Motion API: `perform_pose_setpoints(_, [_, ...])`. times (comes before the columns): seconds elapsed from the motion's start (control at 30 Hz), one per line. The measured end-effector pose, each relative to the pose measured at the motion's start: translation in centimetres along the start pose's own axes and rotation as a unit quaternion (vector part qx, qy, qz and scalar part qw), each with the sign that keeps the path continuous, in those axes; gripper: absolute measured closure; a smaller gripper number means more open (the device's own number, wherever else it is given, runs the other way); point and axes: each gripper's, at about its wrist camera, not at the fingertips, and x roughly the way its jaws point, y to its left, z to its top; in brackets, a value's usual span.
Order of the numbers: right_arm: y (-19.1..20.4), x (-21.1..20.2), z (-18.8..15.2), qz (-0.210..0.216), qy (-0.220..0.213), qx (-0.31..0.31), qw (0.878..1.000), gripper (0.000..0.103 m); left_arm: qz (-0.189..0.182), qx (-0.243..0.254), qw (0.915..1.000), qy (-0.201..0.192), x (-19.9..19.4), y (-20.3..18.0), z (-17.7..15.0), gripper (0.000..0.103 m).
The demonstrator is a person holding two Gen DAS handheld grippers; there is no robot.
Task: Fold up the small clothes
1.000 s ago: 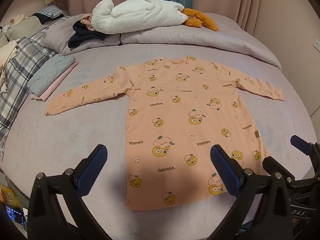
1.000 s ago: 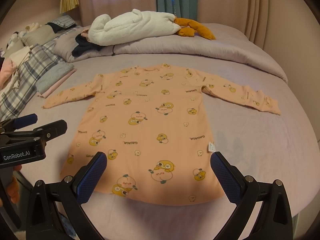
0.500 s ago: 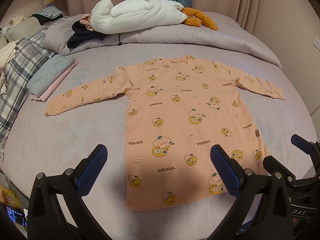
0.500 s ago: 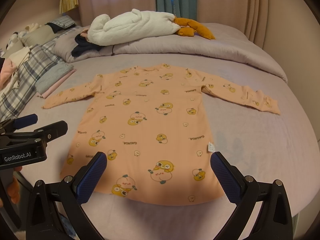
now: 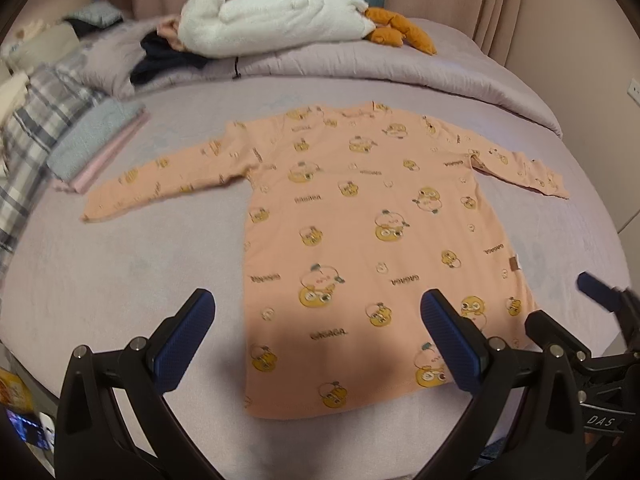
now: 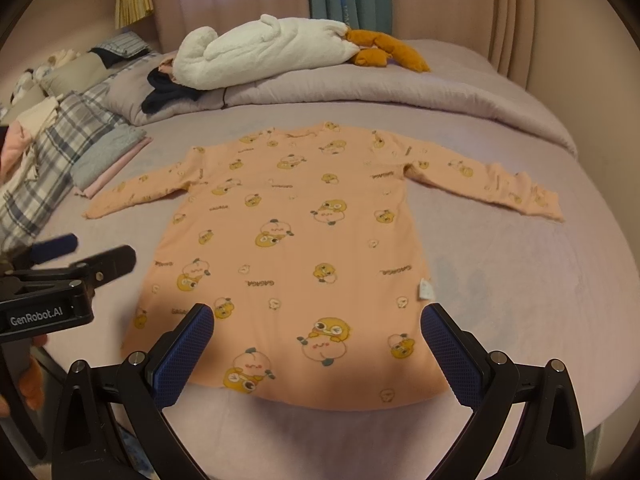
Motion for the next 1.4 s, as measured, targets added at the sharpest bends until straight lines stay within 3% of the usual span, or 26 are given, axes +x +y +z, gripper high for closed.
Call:
perform_pose_setpoints(0.23, [-2.7, 1.9, -1.0, 0.11, 0.03, 0.086, 0.99, 0.001, -0.076, -0.077, 0.9922, 0.063, 2.8, 2.1, -0.5, 0.0])
perform_pose_setpoints(0.47, [-9.3, 3.6, -2.3, 0.141, 0.036, 0.217, 0.965, 0.001, -0.143, -0.139, 0.9767, 0.078, 4.1, 3.2, -1.0, 0.0])
perform_pose_setpoints(0.7, [-17.2, 4.5, -3.0, 0.09, 0.0, 0.313, 0.945, 0.001, -0.112, -0.125, 0.9828, 0.076, 5.7, 2.8, -0.3, 0.0])
perform_pose_setpoints(0.87, [-22.5, 5.8, -1.2, 0.054, -0.038, 0.349, 0.935, 0.001, -0.108, -0.108, 0.985, 0.081, 7.3, 2.3, 0.5, 0.0])
perform_pose_setpoints(1.1, [-30.6, 9.9, 0.2, 0.077, -0.049, 0.45, 0.888, 0.001, -0.093, -0.081, 0.9883, 0.089, 9.4, 1.6, 2.0, 0.0])
perform_pose_setpoints(1.13, [-31.8, 10.1, 0.3, 0.09, -0.066, 0.47, 0.875, 0.001, -0.093, -0.079, 0.9885, 0.09, 9.7, 1.5, 2.1, 0.0])
perform_pose_setpoints(1.27, [-34.3, 10.6, 0.9, 0.111, -0.103, 0.51, 0.847, 0.001, -0.088, -0.074, 0.9883, 0.101, 11.0, 1.4, 2.5, 0.0])
perform_pose_setpoints(1.33, [-34.9, 11.1, 1.4, 0.112, -0.115, 0.525, 0.836, 0.001, -0.088, -0.077, 0.9874, 0.106, 11.7, 1.3, 2.6, 0.0])
perform_pose_setpoints(1.4, [-35.2, 11.5, 2.3, 0.102, -0.124, 0.527, 0.834, 0.001, -0.087, -0.077, 0.987, 0.111, 12.2, 1.1, 2.7, 0.0])
